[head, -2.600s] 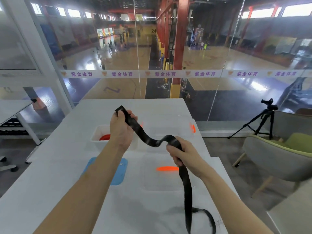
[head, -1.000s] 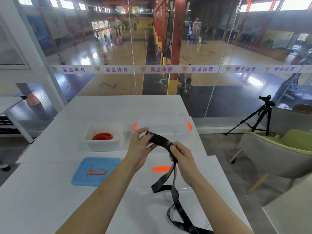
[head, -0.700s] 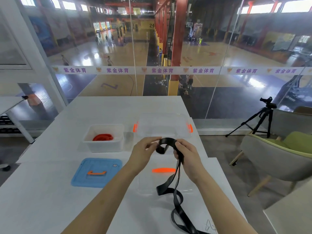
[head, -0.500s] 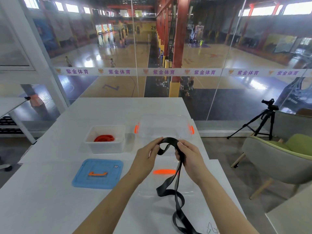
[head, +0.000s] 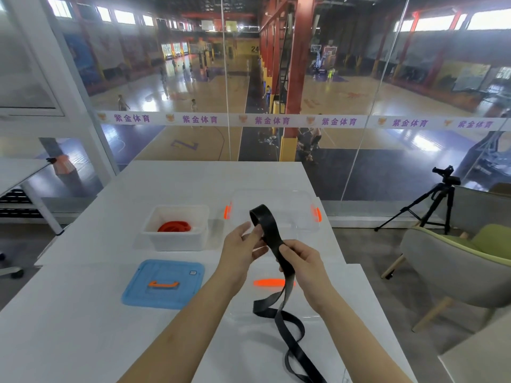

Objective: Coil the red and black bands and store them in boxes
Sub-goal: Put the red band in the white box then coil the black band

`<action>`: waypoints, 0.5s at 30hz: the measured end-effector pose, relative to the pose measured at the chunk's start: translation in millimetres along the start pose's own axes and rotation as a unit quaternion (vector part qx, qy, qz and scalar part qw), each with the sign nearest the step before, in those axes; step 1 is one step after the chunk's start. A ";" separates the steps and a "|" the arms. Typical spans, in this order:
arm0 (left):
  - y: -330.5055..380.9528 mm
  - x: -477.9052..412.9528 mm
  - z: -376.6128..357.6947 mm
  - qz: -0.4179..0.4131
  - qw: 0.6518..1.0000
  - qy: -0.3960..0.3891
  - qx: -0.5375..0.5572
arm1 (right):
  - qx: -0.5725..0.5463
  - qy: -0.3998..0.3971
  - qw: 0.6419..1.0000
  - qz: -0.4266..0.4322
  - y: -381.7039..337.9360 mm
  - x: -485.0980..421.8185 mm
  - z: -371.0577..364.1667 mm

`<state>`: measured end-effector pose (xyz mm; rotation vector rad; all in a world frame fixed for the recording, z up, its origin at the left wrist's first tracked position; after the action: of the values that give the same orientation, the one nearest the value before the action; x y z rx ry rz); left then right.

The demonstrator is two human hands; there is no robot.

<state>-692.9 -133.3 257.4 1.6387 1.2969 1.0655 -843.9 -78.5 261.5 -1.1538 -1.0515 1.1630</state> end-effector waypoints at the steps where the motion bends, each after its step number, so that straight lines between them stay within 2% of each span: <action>1: 7.3 2.6 -1.8 -0.023 0.999 -0.011 -0.027 | 0.008 0.000 1.000 -0.003 0.9 0.1 -0.7; 4: 18.0 7.9 -2.1 -0.080 0.993 -0.034 -0.076 | 0.020 0.006 1.000 -0.013 2.1 0.4 -0.5; 7: 20.9 13.8 -2.5 -0.097 0.990 -0.049 -0.090 | 0.025 0.025 0.999 -0.019 1.8 0.5 3.0; 11: 20.8 15.3 -8.0 -0.134 0.972 -0.069 -0.178 | 0.061 0.023 0.998 -0.009 -0.7 1.8 1.3; 15: 12.6 8.3 0.1 -0.113 0.984 -0.024 -0.136 | 0.102 0.007 0.995 0.008 -5.4 7.2 -5.2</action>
<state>-687.5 -127.5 270.2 1.2730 1.2142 1.0087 -837.3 -72.1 266.4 -1.0096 -0.8918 1.2419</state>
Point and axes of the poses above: each hand's wrist, its own x-axis away from the middle knuckle, its own z-axis out of the back of the hand, y = z × x, the point moved 9 cm from there along -x, towards the middle knuckle, and after that the axes turned 8 degrees about x, right-handed, at the moved point
